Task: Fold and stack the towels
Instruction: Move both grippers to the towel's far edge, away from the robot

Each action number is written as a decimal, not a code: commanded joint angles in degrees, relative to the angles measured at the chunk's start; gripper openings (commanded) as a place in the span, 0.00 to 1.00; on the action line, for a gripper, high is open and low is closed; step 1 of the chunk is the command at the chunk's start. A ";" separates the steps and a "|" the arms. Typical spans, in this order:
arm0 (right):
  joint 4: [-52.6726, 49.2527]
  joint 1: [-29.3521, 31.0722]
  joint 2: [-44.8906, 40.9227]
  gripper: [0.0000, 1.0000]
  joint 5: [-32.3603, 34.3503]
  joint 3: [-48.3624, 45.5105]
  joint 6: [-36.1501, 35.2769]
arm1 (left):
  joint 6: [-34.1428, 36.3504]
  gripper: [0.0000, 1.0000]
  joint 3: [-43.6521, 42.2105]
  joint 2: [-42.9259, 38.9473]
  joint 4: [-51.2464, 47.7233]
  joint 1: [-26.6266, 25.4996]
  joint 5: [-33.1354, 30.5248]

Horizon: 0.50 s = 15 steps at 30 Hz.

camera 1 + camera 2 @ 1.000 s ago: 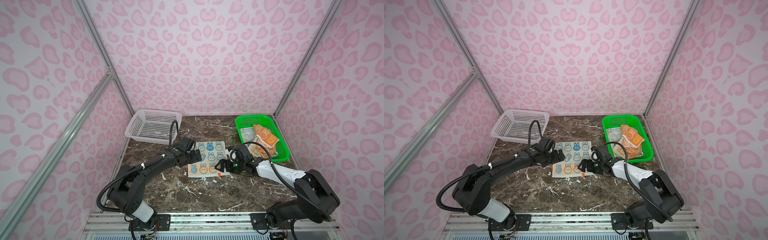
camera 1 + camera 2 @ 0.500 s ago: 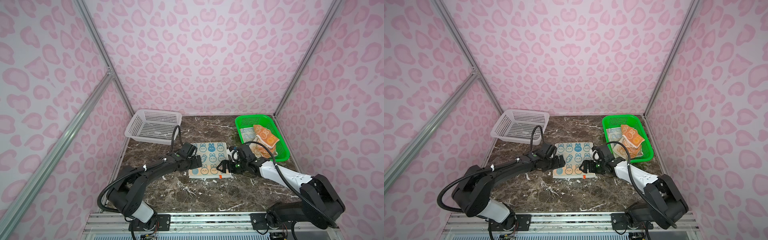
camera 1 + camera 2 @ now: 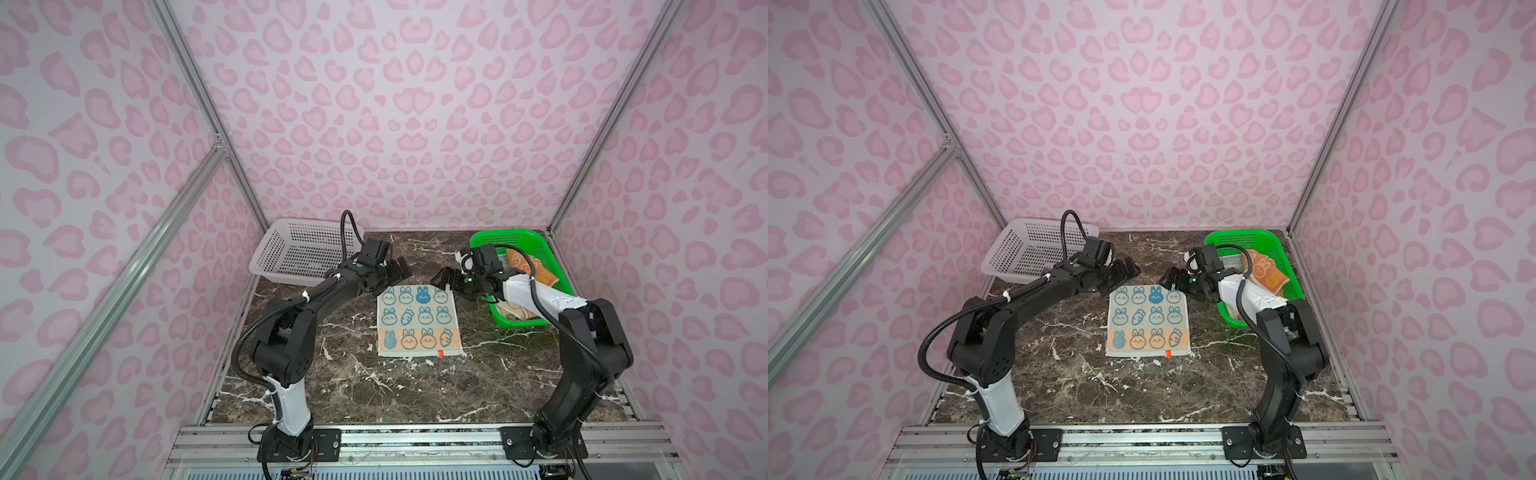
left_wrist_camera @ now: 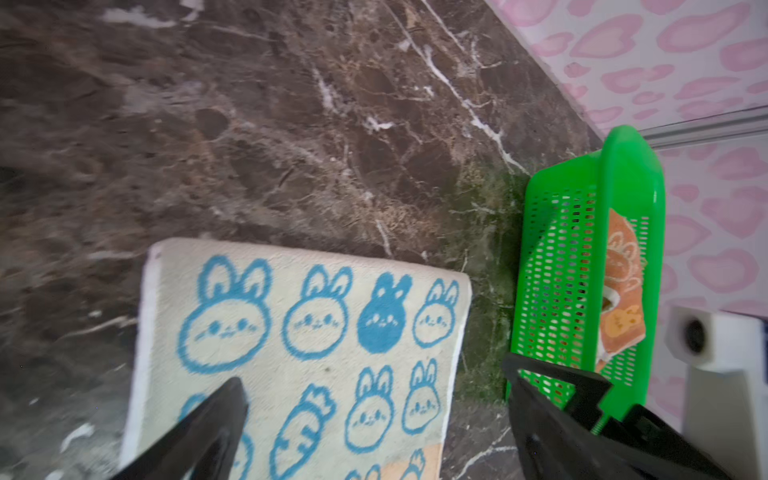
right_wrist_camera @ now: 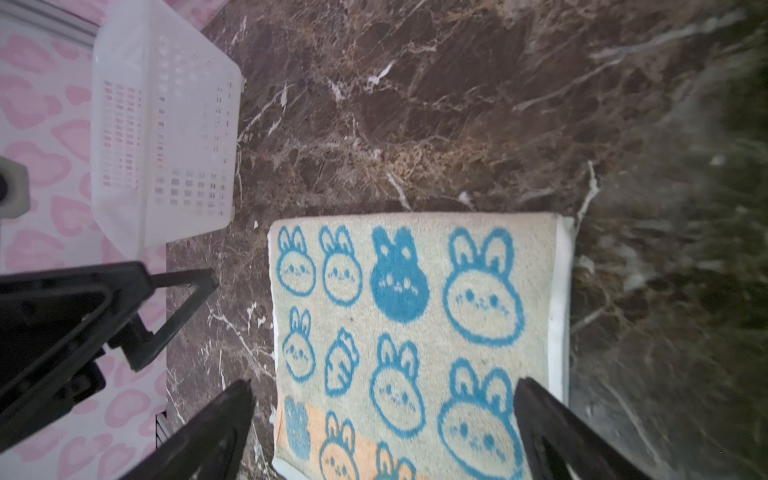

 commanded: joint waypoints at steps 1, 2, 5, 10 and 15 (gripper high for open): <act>3.32 -0.22 4.95 0.99 -0.84 2.53 3.09 | -2.04 1.00 3.54 4.81 -0.17 1.12 3.07; 3.36 -0.30 6.76 1.00 -0.95 3.64 3.20 | -1.76 1.00 4.57 6.39 -0.08 1.42 3.24; 3.14 -0.40 10.70 0.99 -0.96 6.39 2.70 | -0.78 1.00 6.39 10.03 -0.48 2.26 2.59; 2.89 -1.15 13.77 0.99 -1.27 8.28 1.33 | 1.12 0.99 7.02 13.46 -1.05 3.68 1.61; 0.91 -1.38 16.19 0.99 -0.76 9.19 -0.74 | 3.07 0.99 4.73 13.89 -1.09 3.99 0.22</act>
